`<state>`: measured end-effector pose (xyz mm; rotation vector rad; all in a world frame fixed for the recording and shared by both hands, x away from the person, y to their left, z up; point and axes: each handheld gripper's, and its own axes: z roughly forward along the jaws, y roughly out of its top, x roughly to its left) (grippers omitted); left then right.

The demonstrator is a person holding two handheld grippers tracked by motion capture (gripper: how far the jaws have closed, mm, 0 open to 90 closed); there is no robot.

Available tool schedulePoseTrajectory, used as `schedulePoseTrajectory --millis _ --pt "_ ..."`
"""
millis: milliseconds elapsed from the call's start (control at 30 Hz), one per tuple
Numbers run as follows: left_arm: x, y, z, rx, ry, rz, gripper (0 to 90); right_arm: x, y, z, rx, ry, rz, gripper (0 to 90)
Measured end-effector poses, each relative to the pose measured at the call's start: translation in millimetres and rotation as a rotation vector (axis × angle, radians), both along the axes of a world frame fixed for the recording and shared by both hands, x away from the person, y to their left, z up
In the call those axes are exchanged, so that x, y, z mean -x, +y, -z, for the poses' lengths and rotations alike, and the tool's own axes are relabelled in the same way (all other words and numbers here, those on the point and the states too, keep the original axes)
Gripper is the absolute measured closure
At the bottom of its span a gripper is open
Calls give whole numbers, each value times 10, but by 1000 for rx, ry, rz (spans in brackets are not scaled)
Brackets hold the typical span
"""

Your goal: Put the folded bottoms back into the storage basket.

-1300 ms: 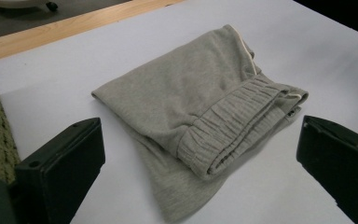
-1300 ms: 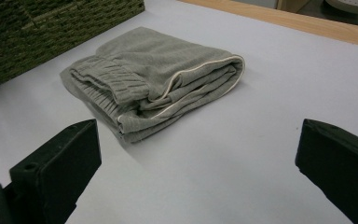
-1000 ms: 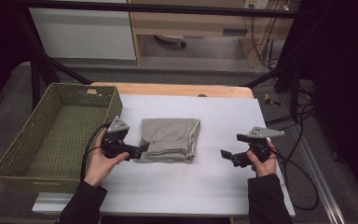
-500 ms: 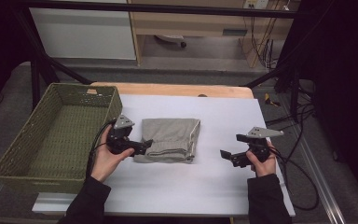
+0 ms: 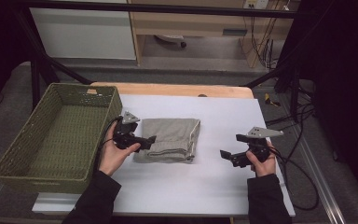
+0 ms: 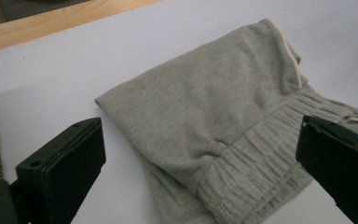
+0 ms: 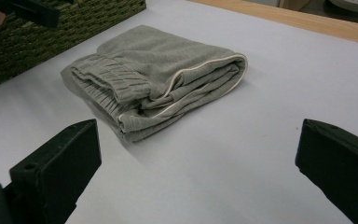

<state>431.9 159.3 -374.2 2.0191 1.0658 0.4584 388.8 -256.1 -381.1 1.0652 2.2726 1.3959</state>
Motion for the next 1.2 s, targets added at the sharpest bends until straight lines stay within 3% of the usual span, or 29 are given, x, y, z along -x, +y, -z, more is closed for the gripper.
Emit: schedulePoseTrajectory --millis 667,933,1200 --pt "-347 11 309 -41 95 -101 29 -7 25 18 -5 9 -9 8" --pt "-446 33 460 -76 130 -120 68 -12 22 23 -6 10 -9 8" --pt "-479 56 557 -66 154 -123 134 -16 19 29 -2 13 -7 8"
